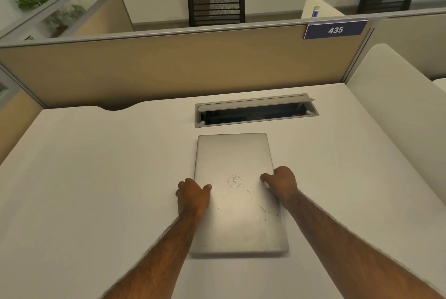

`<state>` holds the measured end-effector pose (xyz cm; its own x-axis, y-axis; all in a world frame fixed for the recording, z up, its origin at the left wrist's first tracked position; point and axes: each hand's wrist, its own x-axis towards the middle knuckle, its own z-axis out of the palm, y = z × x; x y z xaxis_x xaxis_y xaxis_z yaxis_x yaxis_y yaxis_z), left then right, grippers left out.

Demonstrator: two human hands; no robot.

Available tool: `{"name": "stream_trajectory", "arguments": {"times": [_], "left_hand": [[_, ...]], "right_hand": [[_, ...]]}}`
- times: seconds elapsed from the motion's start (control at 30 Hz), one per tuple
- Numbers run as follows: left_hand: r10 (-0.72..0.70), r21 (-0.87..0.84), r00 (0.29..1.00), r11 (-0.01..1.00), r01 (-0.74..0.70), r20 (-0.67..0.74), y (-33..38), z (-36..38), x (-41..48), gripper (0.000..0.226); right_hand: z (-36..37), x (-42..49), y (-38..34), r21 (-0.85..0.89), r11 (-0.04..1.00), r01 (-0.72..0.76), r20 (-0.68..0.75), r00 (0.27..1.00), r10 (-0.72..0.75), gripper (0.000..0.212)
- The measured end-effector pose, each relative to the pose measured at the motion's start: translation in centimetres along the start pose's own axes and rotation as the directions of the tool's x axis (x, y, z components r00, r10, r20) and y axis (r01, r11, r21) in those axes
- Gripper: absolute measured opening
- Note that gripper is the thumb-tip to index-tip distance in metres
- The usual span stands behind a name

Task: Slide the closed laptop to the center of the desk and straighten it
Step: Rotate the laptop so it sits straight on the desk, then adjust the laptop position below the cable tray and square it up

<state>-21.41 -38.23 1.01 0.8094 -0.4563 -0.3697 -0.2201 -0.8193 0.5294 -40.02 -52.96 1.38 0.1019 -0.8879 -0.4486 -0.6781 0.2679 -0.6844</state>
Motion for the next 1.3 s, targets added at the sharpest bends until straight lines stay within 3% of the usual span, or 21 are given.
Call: {"name": "stream_trajectory", "arguments": {"times": [0.1, 0.43, 0.7, 0.83, 1.0, 1.2, 1.3], "left_hand": [[-0.018, 0.007, 1.0, 1.0, 0.018, 0.003, 0.1, 0.1, 0.0, 0.056], [-0.132, -0.17, 0.989, 0.975, 0.143, 0.071, 0.5, 0.1, 0.3, 0.065], [-0.158, -0.469, 0.975, 0.857, 0.215, 0.159, 0.8, 0.2, -1.4, 0.062], [-0.199, -0.615, 0.964, 0.743, 0.264, 0.174, 0.7, 1.1, -3.6, 0.05], [-0.253, -0.729, 0.939, 0.594, 0.339, 0.231, 0.5, 2.8, -6.6, 0.033], [-0.237, -0.818, 0.856, 0.263, 0.512, 0.46, 1.0, 5.0, -10.4, 0.017], [-0.229, -0.811, 0.825, 0.176, 0.558, 0.517, 1.8, 6.0, -11.5, 0.015]], "right_hand": [[0.6, -0.5, -0.2, -0.052, 0.998, -0.037, -0.005, 0.999, 0.037, 0.026], [0.7, 0.1, -1.6, 0.04, 0.981, -0.191, 0.004, 0.982, 0.191, 0.053], [-0.6, 2.0, -3.2, 0.084, 0.987, -0.14, 0.015, 0.99, 0.14, 0.06], [-1.1, 3.6, -5.3, 0.111, 0.992, -0.056, 0.037, 0.998, 0.053, 0.043], [-1.0, 5.2, -8.6, 0.007, 0.996, 0.088, 0.103, 0.991, -0.088, 0.046], [1.1, 6.0, -12.9, -0.211, 0.93, 0.3, 0.305, 0.924, -0.229, 0.045], [2.5, 6.5, -14.0, -0.26, 0.895, 0.363, 0.38, 0.89, -0.251, 0.053]]}}
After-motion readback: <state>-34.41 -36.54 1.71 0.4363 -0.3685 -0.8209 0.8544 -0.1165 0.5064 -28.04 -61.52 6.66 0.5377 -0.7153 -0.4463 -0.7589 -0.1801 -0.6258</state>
